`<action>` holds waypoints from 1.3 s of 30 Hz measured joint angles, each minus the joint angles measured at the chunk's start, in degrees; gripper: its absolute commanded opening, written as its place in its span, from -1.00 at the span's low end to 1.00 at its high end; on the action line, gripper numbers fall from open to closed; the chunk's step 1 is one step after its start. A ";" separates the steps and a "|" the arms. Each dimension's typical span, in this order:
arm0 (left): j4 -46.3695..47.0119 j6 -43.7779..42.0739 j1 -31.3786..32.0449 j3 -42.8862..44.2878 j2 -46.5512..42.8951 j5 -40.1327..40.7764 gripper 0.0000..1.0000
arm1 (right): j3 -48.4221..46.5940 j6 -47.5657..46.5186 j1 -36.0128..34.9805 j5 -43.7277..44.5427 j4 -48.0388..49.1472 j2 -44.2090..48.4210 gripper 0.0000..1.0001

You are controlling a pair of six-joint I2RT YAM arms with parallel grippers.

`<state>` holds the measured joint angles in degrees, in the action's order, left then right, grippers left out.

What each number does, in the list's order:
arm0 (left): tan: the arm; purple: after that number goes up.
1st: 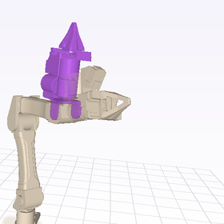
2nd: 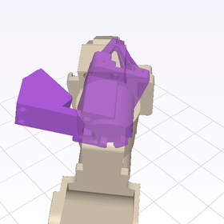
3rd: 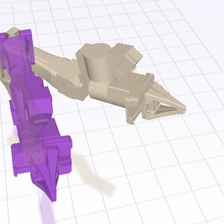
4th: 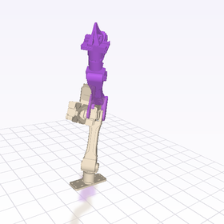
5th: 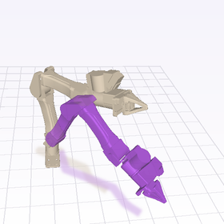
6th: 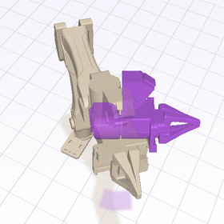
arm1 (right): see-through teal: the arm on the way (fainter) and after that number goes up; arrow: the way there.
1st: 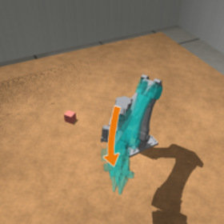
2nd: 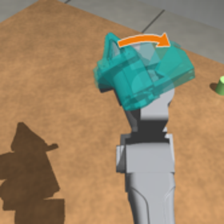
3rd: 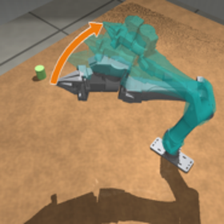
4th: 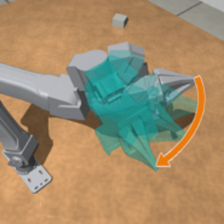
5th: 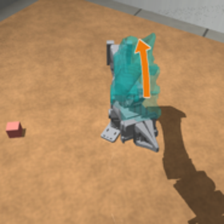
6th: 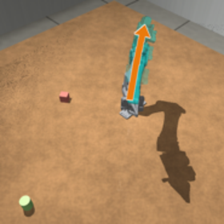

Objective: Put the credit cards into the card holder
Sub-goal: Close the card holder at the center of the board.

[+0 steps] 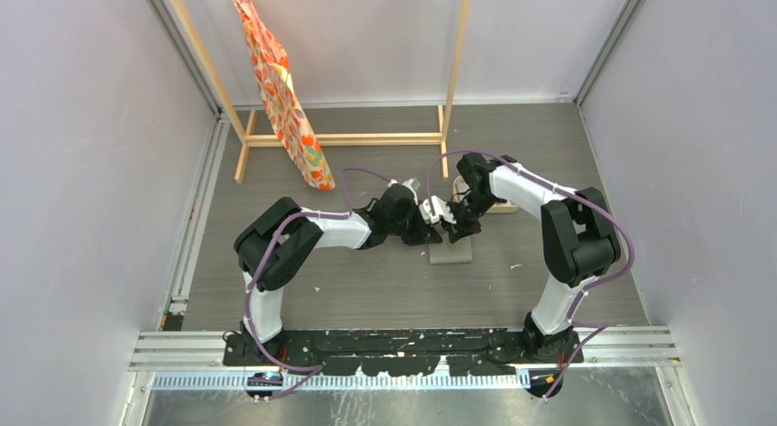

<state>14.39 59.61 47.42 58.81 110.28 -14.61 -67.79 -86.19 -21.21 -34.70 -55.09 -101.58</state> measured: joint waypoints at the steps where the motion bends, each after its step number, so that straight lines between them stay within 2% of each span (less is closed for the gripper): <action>1: 0.00 0.00 0.00 0.00 0.00 0.00 -0.93 | 0.13 0.17 -0.13 0.17 0.22 0.09 -0.97; 39: 0.02 0.00 0.11 0.00 -0.02 -0.04 -0.96 | 8.15 2.45 -5.03 8.22 9.18 7.63 -0.97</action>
<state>14.41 59.61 47.53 58.81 110.26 -14.66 -59.64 -83.74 -26.24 -26.48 -45.91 -93.95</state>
